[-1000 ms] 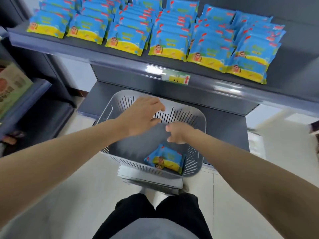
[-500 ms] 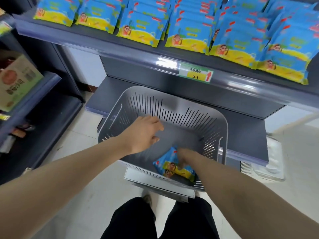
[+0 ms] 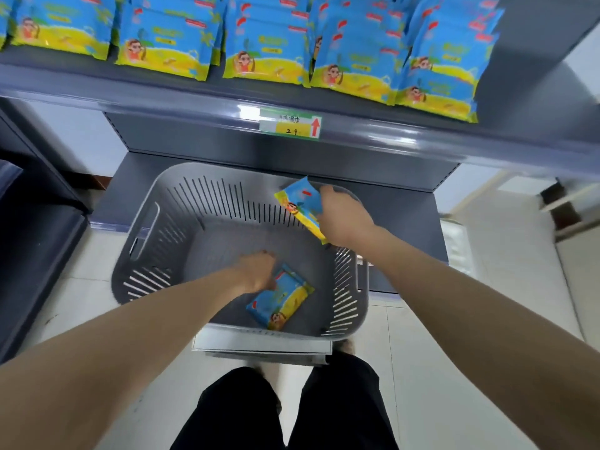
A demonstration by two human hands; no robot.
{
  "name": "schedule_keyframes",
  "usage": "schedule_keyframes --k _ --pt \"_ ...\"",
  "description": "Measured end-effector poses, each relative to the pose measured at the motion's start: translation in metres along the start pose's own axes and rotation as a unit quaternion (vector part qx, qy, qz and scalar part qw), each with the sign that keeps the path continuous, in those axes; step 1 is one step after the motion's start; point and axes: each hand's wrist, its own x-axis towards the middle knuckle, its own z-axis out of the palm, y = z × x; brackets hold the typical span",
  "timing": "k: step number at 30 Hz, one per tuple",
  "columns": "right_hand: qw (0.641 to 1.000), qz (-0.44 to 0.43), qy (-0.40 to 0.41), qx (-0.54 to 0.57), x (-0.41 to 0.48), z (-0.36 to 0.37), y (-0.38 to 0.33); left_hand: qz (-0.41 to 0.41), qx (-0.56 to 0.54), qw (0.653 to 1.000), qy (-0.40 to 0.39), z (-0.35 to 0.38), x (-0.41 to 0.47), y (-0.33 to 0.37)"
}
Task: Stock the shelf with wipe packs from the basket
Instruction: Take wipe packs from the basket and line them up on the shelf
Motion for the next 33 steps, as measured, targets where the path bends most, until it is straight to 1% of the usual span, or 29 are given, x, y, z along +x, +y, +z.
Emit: schedule_keyframes --k 3,5,7,11,15,19,23,26,28,33 --pt "0.999 -0.014 0.042 0.031 -0.008 -0.014 0.002 -0.037 -0.013 0.997 -0.069 0.016 0.017 0.013" --pt "0.997 -0.017 0.055 0.055 -0.014 -0.018 0.004 -0.064 -0.017 0.993 -0.094 0.027 0.027 0.018" --pt "0.995 -0.021 0.061 0.073 -0.019 -0.019 0.008 -0.082 0.008 0.990 -0.116 0.037 0.035 0.022" --pt "0.993 -0.031 0.064 0.095 -0.025 -0.015 0.014 -0.082 0.051 0.989 -0.114 0.045 0.044 0.026" --pt "0.988 -0.048 0.082 0.120 -0.028 -0.013 0.016 -0.090 0.041 0.989 -0.111 0.046 0.050 0.024" --pt "0.983 -0.067 0.098 0.139 -0.033 -0.025 0.012 -0.078 0.068 0.989 -0.109 0.034 0.042 0.029" --pt "0.982 -0.089 0.119 0.120 -0.035 -0.063 0.010 -0.032 0.076 0.996 -0.046 -0.017 0.022 0.037" --pt "0.983 -0.098 0.126 0.095 -0.035 -0.104 0.010 0.001 0.079 0.997 -0.003 -0.083 -0.003 0.044" --pt "0.980 -0.100 0.152 0.079 -0.037 -0.134 0.012 0.020 0.092 0.995 0.030 -0.130 -0.024 0.053" --pt "0.972 -0.058 0.223 0.035 -0.037 -0.208 0.035 0.092 0.080 0.982 0.141 -0.233 -0.079 0.096"
